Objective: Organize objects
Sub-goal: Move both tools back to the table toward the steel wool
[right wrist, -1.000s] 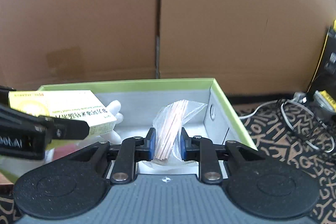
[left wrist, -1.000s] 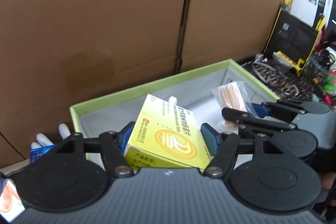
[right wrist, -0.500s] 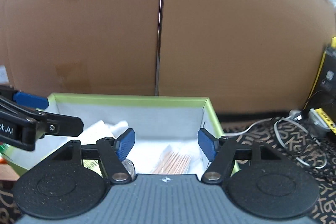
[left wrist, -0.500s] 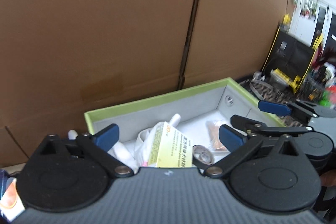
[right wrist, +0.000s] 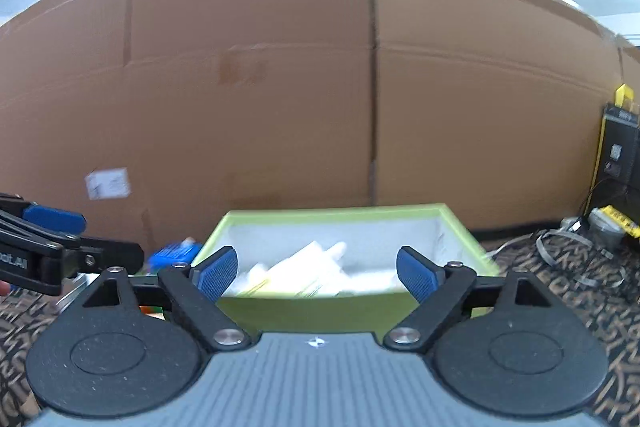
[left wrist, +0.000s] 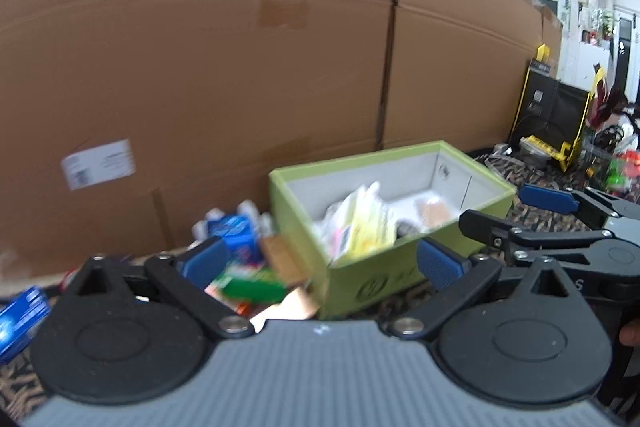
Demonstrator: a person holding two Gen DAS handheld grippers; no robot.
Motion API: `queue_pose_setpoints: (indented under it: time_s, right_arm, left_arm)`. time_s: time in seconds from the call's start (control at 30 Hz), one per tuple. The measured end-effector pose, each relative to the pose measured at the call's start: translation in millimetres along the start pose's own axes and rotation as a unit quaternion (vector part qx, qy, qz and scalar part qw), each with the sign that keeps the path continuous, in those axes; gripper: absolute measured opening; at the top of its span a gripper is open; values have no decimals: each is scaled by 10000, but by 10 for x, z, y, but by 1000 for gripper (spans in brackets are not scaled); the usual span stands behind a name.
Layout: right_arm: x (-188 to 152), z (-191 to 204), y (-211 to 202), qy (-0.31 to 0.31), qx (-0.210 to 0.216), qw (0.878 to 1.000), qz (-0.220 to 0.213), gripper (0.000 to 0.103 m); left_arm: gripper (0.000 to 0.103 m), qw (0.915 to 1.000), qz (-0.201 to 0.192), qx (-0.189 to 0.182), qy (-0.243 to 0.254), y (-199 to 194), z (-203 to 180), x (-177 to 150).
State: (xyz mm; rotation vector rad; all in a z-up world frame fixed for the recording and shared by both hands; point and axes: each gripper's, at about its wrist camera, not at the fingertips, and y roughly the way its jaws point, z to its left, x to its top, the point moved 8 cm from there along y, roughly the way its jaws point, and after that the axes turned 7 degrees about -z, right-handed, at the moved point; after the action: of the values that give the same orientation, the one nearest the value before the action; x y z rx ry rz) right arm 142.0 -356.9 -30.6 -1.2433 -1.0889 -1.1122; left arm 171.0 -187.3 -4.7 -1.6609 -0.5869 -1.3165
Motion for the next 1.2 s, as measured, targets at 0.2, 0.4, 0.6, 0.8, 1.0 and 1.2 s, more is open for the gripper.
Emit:
queue_pose_setpoints:
  time_s: [0.2,0.4,0.6,0.8,1.0,1.2]
  right_arm:
    - [-376,493,-9,127,498,9979,399,90]
    - [-656,923,112,291,779,9928,867,90]
    - [-754,1356,192,-49,1011,9890,1081,84]
    - [-789,1694,215,-2,1392,9821,1266,80]
    - [-813,2060,362,-105,1506,9799,1307,80]
    - [-901,2127,432,-131,1511,9779,1439,51]
  left_arm:
    - [103,9990,176,404,-44,-388,391,-428]
    - [103,9953,473,743,-408,-501,837,-768]
    - [103,9903,723,930,-740,-512,1190,-1029]
    - [103,9901,627,1032,-722,-528,1429,-985]
    - [103,9895,600,1152,-629,-347,1699,-902]
    - [95,9877,705,1175,-754,-32,1897,-875]
